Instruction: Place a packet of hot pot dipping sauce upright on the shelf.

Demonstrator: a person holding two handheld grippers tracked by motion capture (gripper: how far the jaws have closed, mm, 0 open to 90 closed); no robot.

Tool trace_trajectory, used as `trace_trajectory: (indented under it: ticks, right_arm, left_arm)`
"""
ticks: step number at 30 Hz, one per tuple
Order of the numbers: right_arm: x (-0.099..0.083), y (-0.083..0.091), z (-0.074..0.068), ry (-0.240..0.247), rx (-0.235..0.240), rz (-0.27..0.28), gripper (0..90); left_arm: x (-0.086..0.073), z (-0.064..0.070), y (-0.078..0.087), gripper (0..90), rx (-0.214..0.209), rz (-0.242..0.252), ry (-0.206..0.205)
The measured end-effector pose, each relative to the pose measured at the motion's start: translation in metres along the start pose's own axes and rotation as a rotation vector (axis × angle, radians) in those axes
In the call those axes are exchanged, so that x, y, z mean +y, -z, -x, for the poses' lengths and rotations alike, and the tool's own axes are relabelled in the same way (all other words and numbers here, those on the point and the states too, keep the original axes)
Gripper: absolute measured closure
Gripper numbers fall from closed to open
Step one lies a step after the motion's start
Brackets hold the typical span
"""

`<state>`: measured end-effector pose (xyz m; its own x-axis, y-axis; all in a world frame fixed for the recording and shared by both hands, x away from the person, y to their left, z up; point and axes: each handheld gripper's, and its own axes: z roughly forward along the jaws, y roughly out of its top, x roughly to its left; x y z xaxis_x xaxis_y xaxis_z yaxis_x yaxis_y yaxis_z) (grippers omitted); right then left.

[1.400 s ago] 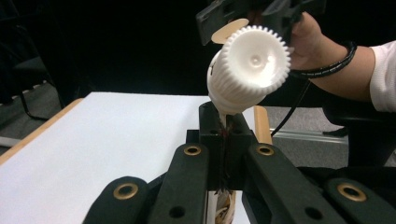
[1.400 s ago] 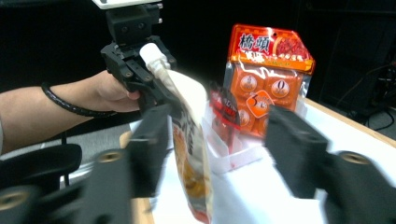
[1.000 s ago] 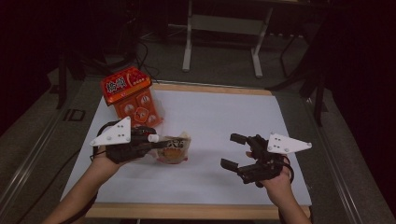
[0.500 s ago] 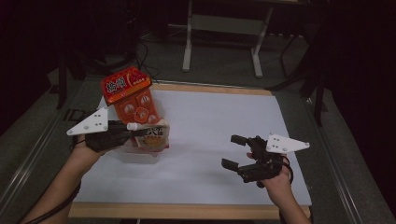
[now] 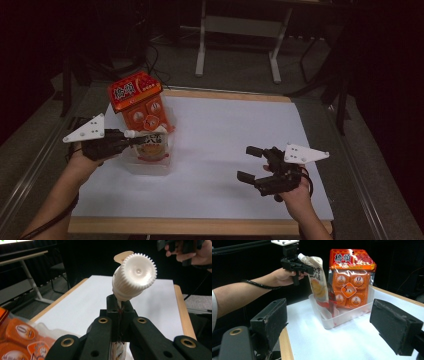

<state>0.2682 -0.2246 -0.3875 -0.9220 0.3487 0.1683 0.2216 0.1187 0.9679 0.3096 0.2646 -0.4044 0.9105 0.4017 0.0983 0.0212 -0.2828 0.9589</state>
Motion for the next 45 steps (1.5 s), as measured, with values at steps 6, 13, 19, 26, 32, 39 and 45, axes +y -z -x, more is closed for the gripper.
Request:
trace_trajectory:
  ticks: [6,13,19,26,32,39,45]
  right_arm:
    - [-0.001,-0.001,0.001,-0.013,0.007,0.0,14.4]
    - [-0.002,-0.001,0.002,-0.009,0.004,-0.006,14.4]
    - [-0.005,-0.002,0.003,-0.016,0.006,-0.01,14.4]
    - [-0.007,-0.002,0.004,-0.022,0.008,-0.017,14.4]
    - [-0.009,-0.004,0.005,-0.03,0.016,-0.025,14.4]
    - [-0.011,-0.007,0.005,-0.033,0.025,-0.036,14.4]
    - [-0.012,-0.006,0.006,-0.039,0.027,-0.038,14.4]
  left_arm:
    - [-0.011,-0.003,0.002,89.3,0.002,-0.025,0.005]
    - [-0.023,-0.004,0.002,89.3,-0.015,-0.043,0.022]
    - [-0.033,-0.004,0.001,89.3,-0.028,-0.061,0.039]
    - [-0.047,-0.004,0.002,89.2,-0.029,-0.063,0.055]
    - [-0.058,-0.004,0.002,89.2,-0.032,-0.064,0.073]
    - [-0.075,-0.004,0.001,89.1,-0.028,-0.073,0.094]
    - [-0.085,-0.005,0.006,88.7,-0.018,-0.033,0.092]
